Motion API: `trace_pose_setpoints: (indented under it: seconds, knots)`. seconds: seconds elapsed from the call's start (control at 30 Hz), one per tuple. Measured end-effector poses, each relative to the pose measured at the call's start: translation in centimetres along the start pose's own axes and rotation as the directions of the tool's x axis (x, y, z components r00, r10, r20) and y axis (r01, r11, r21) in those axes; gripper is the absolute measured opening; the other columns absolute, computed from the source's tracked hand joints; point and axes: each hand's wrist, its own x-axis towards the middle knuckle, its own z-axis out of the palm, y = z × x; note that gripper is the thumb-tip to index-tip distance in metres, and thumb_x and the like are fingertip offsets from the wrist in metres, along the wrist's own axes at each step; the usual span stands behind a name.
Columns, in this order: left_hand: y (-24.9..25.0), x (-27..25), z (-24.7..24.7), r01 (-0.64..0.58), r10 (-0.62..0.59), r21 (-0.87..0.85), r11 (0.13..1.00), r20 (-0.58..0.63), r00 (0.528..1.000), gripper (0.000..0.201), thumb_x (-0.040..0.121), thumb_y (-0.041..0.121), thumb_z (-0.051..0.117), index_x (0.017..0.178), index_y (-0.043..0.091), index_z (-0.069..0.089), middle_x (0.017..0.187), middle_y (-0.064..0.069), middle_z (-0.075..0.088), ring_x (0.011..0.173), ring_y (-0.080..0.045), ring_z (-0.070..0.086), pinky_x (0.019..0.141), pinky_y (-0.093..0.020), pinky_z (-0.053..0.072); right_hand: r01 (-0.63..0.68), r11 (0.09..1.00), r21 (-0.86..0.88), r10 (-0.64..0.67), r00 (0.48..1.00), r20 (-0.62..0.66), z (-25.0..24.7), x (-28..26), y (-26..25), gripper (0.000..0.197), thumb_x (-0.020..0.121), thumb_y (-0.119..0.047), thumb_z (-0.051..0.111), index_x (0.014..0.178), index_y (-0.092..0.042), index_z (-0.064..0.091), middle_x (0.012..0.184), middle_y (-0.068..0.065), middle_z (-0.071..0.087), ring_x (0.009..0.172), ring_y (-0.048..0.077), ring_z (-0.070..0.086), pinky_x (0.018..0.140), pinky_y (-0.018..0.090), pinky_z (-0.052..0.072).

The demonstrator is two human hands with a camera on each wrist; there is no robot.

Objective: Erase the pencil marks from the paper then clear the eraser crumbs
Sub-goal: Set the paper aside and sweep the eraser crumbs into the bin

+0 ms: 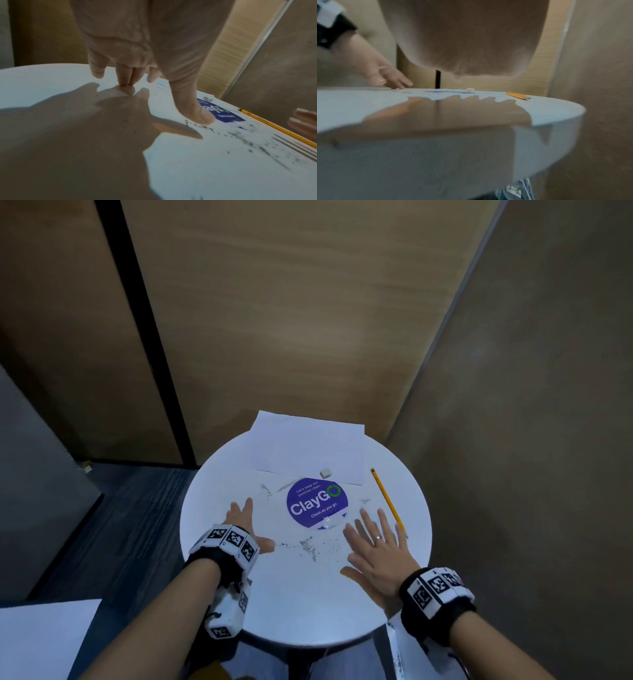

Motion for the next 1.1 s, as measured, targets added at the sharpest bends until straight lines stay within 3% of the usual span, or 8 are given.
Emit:
trace_pose_setpoints:
  seconds: [0.17,0.37,0.5,0.6,0.67,0.77,0.9,1.1]
  knots:
    - [-0.1,-1.1,2.0,-0.017,0.011,0.175,0.984,0.038,0.999,0.129,0.072,0.051,0.075,0.147,0.012,-0.022,0.156,-0.018,-0.017,0.146,-0.028,-0.004,0.115,-0.051,0.007,-0.229,0.973,0.024,0.23,0.972,-0.045,0.5,-2.3,2.3,0.126,0.044,-0.08,-0.036,0.15,-0.022,-0.002,0.152,0.003,-0.031,0.133,0.024,-0.037,0.111,0.056,-0.01]
    - [-0.1,-1.0,2.6,-0.032,0.023,0.193,0.981,0.048,0.999,0.134,0.07,0.048,0.078,0.145,0.015,-0.028,0.153,-0.022,-0.021,0.145,-0.033,-0.008,0.114,-0.053,0.012,-0.027,0.993,0.114,0.023,0.999,0.037,2.6,-3.1,-2.0,0.127,0.04,-0.081,-0.039,0.15,-0.024,-0.007,0.146,0.002,-0.036,0.115,0.017,-0.057,0.104,0.049,-0.026]
    - [-0.2,-1.1,2.5,-0.045,0.039,0.143,0.989,0.041,0.998,0.133,0.071,0.039,0.08,0.145,0.014,-0.027,0.153,-0.019,-0.025,0.145,-0.031,-0.011,0.114,-0.051,0.017,-0.232,0.97,0.075,0.241,0.96,-0.142,0.6,-3.8,-1.7,0.117,0.067,-0.074,-0.031,0.145,-0.012,0.03,0.156,0.015,0.011,0.141,0.033,0.003,0.103,0.065,0.02]
    - [-0.2,-1.1,2.6,-0.036,0.032,0.158,0.987,0.028,0.999,0.131,0.072,0.038,0.08,0.146,0.014,-0.026,0.153,-0.019,-0.024,0.145,-0.031,-0.01,0.113,-0.051,0.019,-0.296,0.94,0.169,0.308,0.95,-0.053,2.0,-3.7,-0.6,0.135,0.038,-0.075,-0.046,0.15,-0.011,-0.004,0.152,0.004,-0.029,0.129,0.019,-0.038,0.101,0.055,-0.028]
    - [0.0,-0.9,2.7,-0.038,0.034,0.17,0.985,0.024,0.999,0.131,0.073,0.037,0.08,0.146,0.016,-0.026,0.153,-0.021,-0.023,0.145,-0.032,-0.009,0.113,-0.05,0.021,-0.219,0.96,0.175,0.228,0.973,-0.037,3.0,-3.9,-1.5,0.131,0.041,-0.079,-0.038,0.148,-0.011,-0.011,0.146,0.0,-0.037,0.124,0.019,-0.045,0.095,0.049,-0.036]
    - [0.2,-0.8,2.8,-0.029,0.025,0.191,0.981,0.023,0.999,0.13,0.073,0.038,0.08,0.146,0.018,-0.026,0.153,-0.022,-0.022,0.145,-0.033,-0.008,0.113,-0.051,0.022,-0.081,0.973,0.218,0.095,0.994,-0.057,3.2,-3.5,-2.6,0.107,0.065,-0.084,-0.014,0.151,-0.021,0.002,0.149,-0.004,-0.03,0.134,0.023,-0.037,0.11,0.05,-0.018]
    - [0.4,-0.9,2.7,-0.017,0.012,0.208,0.978,0.024,1.0,0.129,0.073,0.039,0.079,0.146,0.02,-0.025,0.153,-0.022,-0.022,0.145,-0.033,-0.007,0.111,-0.049,0.024,-0.259,0.885,0.387,0.393,0.863,-0.319,0.6,-1.3,0.9,0.043,0.098,-0.038,0.035,0.136,-0.021,0.044,0.145,0.009,0.034,0.131,0.025,0.037,0.103,0.035,0.034]
    - [0.5,-1.2,2.5,-0.025,0.018,0.207,0.978,0.037,0.999,0.126,0.074,0.037,0.077,0.147,0.02,-0.023,0.153,-0.023,-0.021,0.146,-0.033,-0.006,0.112,-0.05,0.021,-0.474,0.831,0.293,0.546,0.796,-0.263,-1.1,2.1,4.7,0.023,0.099,-0.026,0.04,0.112,-0.014,0.053,0.118,0.006,0.053,0.106,0.023,0.055,0.082,0.032,0.044]
